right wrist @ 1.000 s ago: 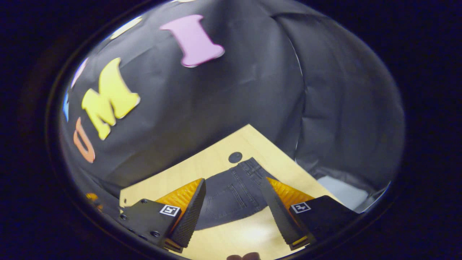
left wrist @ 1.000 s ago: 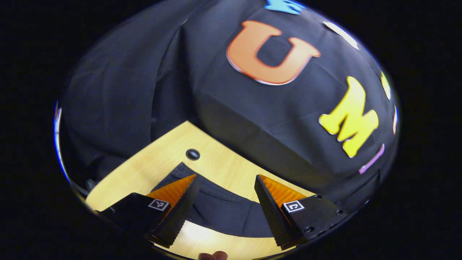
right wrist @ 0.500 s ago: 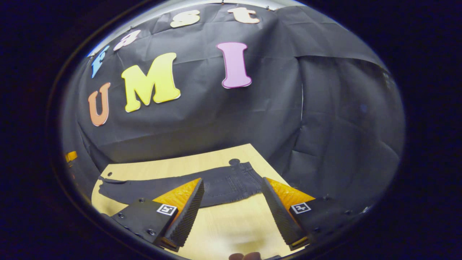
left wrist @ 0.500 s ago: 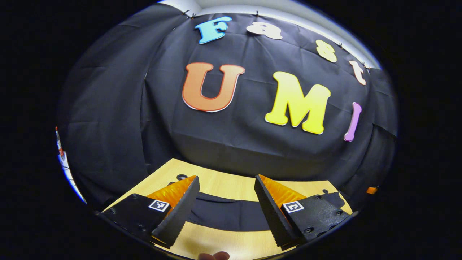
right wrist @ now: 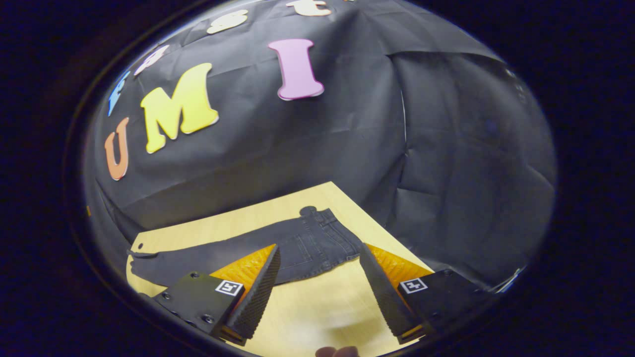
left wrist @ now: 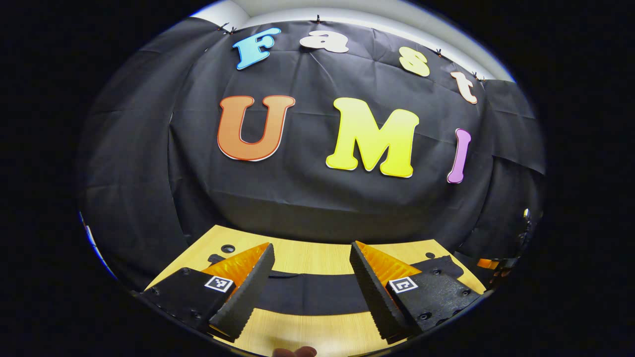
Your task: Grasp the waist and the cuffs of the jeans and fold them to make the two legs overlap; first hold the waist and fold one-third of the jeans toward the cuffs, then hold the cuffs and fold the remaining one-third in the same direction to finish folding.
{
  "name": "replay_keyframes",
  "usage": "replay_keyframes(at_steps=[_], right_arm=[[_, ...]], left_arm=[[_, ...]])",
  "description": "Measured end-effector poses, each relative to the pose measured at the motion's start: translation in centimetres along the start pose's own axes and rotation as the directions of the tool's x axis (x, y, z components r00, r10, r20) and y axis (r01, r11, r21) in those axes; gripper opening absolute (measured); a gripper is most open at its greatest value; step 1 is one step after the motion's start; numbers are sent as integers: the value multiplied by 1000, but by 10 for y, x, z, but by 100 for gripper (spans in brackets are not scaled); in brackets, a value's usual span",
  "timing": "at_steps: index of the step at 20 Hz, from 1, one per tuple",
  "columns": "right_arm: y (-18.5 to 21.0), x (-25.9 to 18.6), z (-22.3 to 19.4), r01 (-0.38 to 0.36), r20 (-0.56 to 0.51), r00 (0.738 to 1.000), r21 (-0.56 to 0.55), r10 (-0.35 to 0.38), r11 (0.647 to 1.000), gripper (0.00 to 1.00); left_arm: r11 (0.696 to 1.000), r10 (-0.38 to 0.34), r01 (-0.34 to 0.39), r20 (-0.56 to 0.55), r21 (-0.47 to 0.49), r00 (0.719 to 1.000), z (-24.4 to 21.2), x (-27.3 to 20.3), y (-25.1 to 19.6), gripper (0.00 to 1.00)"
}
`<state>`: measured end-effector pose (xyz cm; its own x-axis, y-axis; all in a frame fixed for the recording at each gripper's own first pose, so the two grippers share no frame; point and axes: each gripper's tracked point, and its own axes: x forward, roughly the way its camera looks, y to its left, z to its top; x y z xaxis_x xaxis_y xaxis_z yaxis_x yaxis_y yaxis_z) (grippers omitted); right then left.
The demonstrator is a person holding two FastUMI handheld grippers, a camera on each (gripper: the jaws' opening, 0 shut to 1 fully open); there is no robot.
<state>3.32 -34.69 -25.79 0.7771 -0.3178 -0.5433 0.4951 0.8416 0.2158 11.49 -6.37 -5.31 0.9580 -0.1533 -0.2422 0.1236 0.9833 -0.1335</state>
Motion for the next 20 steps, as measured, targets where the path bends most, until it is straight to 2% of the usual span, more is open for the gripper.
replay_keyframes(at_steps=[2,3,4,6,7,8,9,13,14,15,16,17,18,20], right_arm=[[-17,42,-11,19,-31,999,13,-19,1000,98],[-26,63,-13,35,-40,999,20,-35,999,93],[-33,81,-18,53,-46,998,23,-52,998,99],[-44,105,-23,63,-58,996,15,-62,998,99],[-46,113,-26,60,-68,996,26,-58,998,98],[-47,122,-29,55,-82,995,38,-51,998,94],[-49,129,-33,54,-93,994,44,-50,998,99],[-49,144,-48,25,-130,991,60,-17,998,98],[-50,146,-50,23,-123,992,71,-14,997,94],[-51,145,-53,20,-127,992,57,-12,998,98],[-45,146,-53,10,-130,992,54,-3,998,97],[-44,148,-54,13,-123,992,49,-7,999,83],[-35,147,-59,-24,-138,990,80,35,997,80],[-34,152,-56,-15,-152,988,120,33,993,62]], left_arm=[[1000,5,-5,-28,6,1000,-4,2,-8,98],[1000,9,-8,-44,12,999,-6,4,-11,98],[1000,15,-14,-62,15,998,-9,2,-10,98],[999,28,-26,-77,21,997,-11,3,-14,98],[999,37,-36,-78,19,996,-11,3,-15,98],[999,46,-44,-80,17,996,-13,3,-15,98],[999,52,-52,-86,13,995,-14,3,-16,98],[998,68,-68,-118,10,991,-20,2,-17,98],[997,71,-71,-125,8,990,-21,1,-16,98],[997,76,-77,-126,-1,989,-22,1,-15,98],[997,78,-81,-128,-17,989,-23,3,-14,98],[995,84,-89,-133,-34,988,-25,5,-12,98],[994,91,-99,-146,-48,985,-29,6,-10,98],[991,103,-115,-163,-68,981,-31,6,-5,98]])
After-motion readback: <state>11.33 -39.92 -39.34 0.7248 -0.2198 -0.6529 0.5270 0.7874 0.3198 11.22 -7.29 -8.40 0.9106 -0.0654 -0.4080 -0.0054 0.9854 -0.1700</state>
